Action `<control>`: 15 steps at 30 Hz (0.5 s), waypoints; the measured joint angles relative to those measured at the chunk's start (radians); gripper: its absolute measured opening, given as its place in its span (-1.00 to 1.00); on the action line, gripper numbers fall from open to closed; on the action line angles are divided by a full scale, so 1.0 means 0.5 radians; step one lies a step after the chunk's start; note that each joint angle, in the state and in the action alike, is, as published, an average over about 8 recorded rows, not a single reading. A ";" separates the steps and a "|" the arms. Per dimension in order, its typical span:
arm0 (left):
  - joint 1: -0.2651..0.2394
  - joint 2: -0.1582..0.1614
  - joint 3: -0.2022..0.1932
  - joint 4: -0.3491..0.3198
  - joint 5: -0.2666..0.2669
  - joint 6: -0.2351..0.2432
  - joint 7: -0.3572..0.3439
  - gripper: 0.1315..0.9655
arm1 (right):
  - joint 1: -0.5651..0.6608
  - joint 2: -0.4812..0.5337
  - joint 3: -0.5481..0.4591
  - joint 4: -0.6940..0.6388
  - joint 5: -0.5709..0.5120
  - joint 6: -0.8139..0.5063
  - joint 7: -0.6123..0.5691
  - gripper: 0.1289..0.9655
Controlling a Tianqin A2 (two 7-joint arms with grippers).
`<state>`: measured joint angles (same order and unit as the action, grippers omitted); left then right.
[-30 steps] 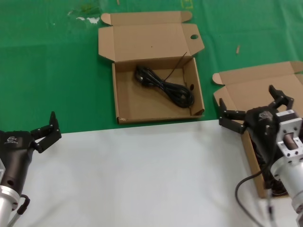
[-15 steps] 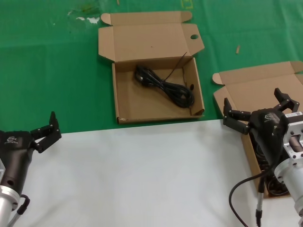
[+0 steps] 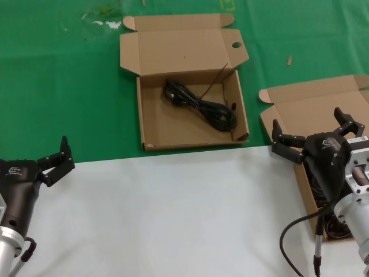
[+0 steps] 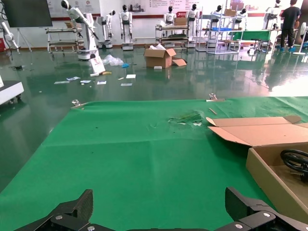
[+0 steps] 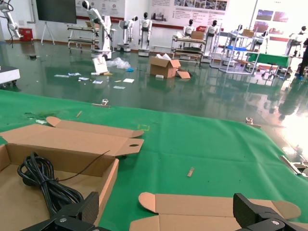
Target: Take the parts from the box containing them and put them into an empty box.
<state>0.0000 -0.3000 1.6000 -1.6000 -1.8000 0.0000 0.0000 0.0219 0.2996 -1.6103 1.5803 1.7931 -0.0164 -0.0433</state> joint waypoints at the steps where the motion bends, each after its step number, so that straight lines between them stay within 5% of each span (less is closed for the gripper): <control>1: 0.000 0.000 0.000 0.000 0.000 0.000 0.000 1.00 | 0.000 0.000 0.000 0.000 0.000 0.000 0.000 1.00; 15: 0.000 0.000 0.000 0.000 0.000 0.000 0.000 1.00 | 0.000 0.000 0.000 0.000 0.000 0.000 0.000 1.00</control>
<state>0.0000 -0.3000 1.6000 -1.6000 -1.8000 0.0000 0.0000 0.0219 0.2996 -1.6103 1.5803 1.7931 -0.0164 -0.0433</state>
